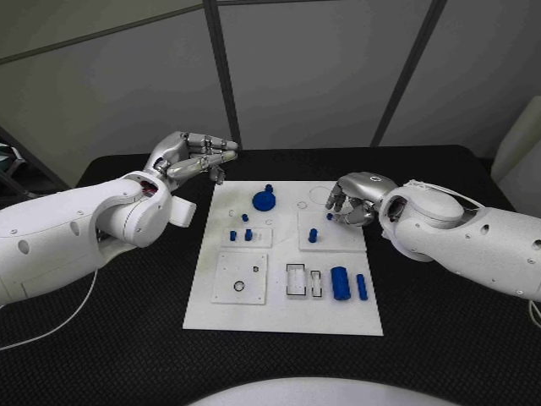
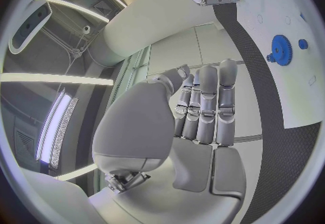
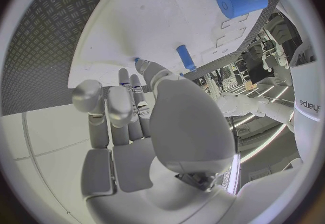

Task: Assemble the parts on the task board

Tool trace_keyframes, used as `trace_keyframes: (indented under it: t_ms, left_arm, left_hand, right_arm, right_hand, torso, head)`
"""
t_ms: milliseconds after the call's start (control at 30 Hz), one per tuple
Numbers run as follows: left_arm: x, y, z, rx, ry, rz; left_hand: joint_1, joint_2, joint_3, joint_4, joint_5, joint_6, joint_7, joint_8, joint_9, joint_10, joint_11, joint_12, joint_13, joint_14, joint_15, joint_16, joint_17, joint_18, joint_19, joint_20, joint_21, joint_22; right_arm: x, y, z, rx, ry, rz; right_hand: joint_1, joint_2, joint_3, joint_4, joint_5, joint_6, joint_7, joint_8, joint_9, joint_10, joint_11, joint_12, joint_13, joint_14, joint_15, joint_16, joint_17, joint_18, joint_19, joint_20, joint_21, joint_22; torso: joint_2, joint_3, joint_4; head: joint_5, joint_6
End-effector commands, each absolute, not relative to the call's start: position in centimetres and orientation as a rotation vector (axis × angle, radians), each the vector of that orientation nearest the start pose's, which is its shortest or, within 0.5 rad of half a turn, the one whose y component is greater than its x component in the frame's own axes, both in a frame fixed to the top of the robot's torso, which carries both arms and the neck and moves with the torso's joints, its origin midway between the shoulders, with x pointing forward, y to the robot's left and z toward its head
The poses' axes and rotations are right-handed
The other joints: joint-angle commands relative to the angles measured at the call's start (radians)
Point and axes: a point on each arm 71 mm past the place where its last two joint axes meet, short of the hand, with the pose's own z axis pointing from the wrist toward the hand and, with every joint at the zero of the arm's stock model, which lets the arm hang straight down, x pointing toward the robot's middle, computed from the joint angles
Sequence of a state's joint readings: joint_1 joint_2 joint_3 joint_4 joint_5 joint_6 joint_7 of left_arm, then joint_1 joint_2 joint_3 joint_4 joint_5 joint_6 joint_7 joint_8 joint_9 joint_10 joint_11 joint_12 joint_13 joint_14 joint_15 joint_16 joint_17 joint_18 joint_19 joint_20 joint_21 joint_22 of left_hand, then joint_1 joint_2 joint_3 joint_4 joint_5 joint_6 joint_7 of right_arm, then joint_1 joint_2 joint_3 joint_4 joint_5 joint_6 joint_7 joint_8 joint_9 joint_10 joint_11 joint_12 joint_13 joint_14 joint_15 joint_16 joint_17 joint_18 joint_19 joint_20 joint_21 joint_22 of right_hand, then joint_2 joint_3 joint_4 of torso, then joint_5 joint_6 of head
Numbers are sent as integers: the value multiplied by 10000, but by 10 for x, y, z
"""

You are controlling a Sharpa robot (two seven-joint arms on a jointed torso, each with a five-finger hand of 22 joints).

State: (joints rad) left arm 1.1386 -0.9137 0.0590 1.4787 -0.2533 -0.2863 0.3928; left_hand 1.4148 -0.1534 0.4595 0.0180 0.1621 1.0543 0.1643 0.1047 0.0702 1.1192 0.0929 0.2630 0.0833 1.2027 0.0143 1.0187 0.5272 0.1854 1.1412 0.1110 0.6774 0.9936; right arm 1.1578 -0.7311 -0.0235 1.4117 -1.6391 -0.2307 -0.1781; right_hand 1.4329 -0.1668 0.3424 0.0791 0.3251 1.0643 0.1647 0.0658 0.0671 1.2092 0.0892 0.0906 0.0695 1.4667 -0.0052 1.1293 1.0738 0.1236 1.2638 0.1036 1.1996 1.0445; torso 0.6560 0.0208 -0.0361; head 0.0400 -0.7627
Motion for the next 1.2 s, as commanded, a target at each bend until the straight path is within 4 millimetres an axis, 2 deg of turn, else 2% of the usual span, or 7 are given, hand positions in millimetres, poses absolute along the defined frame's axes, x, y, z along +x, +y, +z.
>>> trace_keyframes:
  t_ms: [33,100,200,267,900,1200]
  left_arm:
    - [496,254,-167,-9123,13546,-14718]
    - [496,254,-167,-9129,13561,-14732]
    - [496,253,-168,-9141,13583,-14738]
    - [496,253,-168,-9158,13588,-14724]
    - [498,255,-169,-9317,13554,-14602]
    - [498,256,-169,-9339,13541,-14551]
  left_hand:
    - [-51,80,0,-75,8,52,33,43,-11,-42,26,71,11,-69,1,-57,-23,-19,-74,31,-39,-18]
    - [-51,80,0,-75,8,52,33,43,-11,-42,26,71,11,-69,1,-57,-23,-19,-74,31,-39,-18]
    - [-58,83,-6,-79,9,50,36,43,-12,-48,27,78,13,-77,1,-71,-38,-19,-78,32,-56,-28]
    - [-61,83,-8,-82,9,48,38,43,-12,-51,29,80,13,-80,2,-76,-45,-19,-79,32,-63,-32]
    - [-64,97,-16,-100,10,45,41,44,-14,-64,30,99,18,-97,3,-109,-84,-18,-86,33,-104,-58]
    - [-52,103,-15,-118,12,46,40,47,-14,-67,28,109,22,-101,1,-122,-101,-17,-87,32,-121,-69]
  right_arm:
    - [499,-173,-213,-3235,17344,4775]
    - [499,-172,-214,-3257,17405,4771]
    - [499,-171,-217,-3307,17525,4753]
    - [498,-170,-219,-3351,17614,4738]
    - [495,-165,-229,-3756,17991,4417]
    - [490,-158,-233,-4204,18135,4145]
  right_hand:
    - [-3,4,96,-14,-39,8,-44,42,21,-80,-24,-7,-4,519,44,134,105,-138,114,3,108,122]
    - [32,27,142,-39,-62,37,-53,51,25,-67,-31,5,-1,519,39,235,183,-150,143,2,183,212]
    - [100,76,315,-98,-442,95,-72,56,26,-29,-46,41,2,503,30,467,337,-185,205,0,380,445]
    - [105,89,414,-118,-512,142,-82,64,30,5,-57,68,5,496,26,610,440,-208,252,-3,503,598]
    - [192,258,813,-361,-660,691,-264,248,98,441,-240,297,71,462,-97,1083,706,-317,487,-88,1044,1281]
    - [124,242,817,-393,-752,755,-283,252,95,487,-258,303,80,467,-115,1178,758,-362,597,-110,1209,1502]
  torso:
    - [3,4,2]
    - [6,7,2]
    - [-1,10,1]
    - [-3,10,-1]
    - [-5,6,-5]
    - [-5,4,-7]
  head:
    - [-18,-5]
    - [-20,-6]
    - [-16,-17]
    - [-16,-32]
    - [-18,-65]
    - [-20,-81]
